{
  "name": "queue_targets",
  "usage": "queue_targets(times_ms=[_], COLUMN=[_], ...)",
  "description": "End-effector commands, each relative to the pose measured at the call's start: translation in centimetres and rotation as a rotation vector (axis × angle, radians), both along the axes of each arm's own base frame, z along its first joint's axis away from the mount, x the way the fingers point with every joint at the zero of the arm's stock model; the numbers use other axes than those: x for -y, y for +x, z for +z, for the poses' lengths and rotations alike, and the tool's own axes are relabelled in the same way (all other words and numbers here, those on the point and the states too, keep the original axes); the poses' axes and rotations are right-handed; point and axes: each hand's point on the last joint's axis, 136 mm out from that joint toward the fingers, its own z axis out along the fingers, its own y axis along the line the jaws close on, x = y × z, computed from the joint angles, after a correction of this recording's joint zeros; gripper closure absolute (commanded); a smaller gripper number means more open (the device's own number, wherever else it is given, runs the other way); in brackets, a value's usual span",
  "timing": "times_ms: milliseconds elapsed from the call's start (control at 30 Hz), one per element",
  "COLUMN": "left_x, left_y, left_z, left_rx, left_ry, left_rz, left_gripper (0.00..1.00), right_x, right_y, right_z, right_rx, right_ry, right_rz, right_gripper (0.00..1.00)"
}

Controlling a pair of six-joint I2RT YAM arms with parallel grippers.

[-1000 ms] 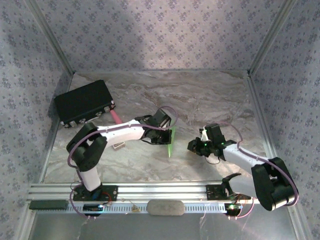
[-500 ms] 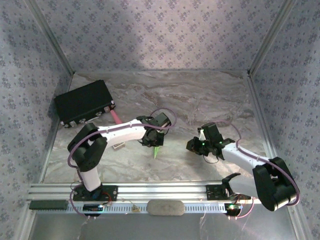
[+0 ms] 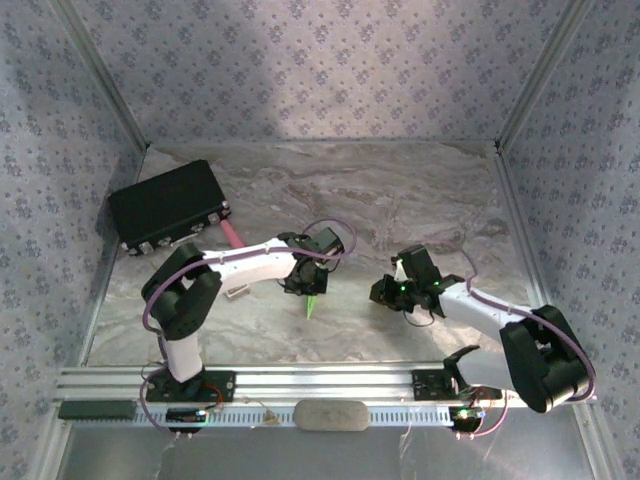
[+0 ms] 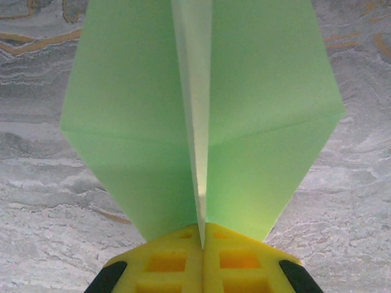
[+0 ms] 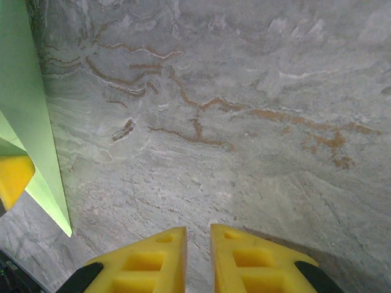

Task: Fold a paper plane with a square sheet of paper (pick it up from the middle)
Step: Move the paper plane to the center of the table.

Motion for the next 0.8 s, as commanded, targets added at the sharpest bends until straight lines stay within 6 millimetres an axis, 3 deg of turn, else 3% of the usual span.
queue_targets(times_ms=[0, 767], left_x=[0.4, 0.5], left_y=[-0.4, -0.7], left_z=[-0.2, -1.7], left_rx=[-0.023, -0.052], left_ry=[0.018, 0.041], left_rz=[-0.026, -0.034], left_gripper=[0.91, 0.85], right_x=[-0.4, -0.8], right_y=[0.8, 0.7], right_z=[0.6, 0.6], right_rx=[0.019, 0.013], right_ry=[-0.003, -0.006], right_rz=[0.002, 0.019], right_gripper=[0.82, 0.82])
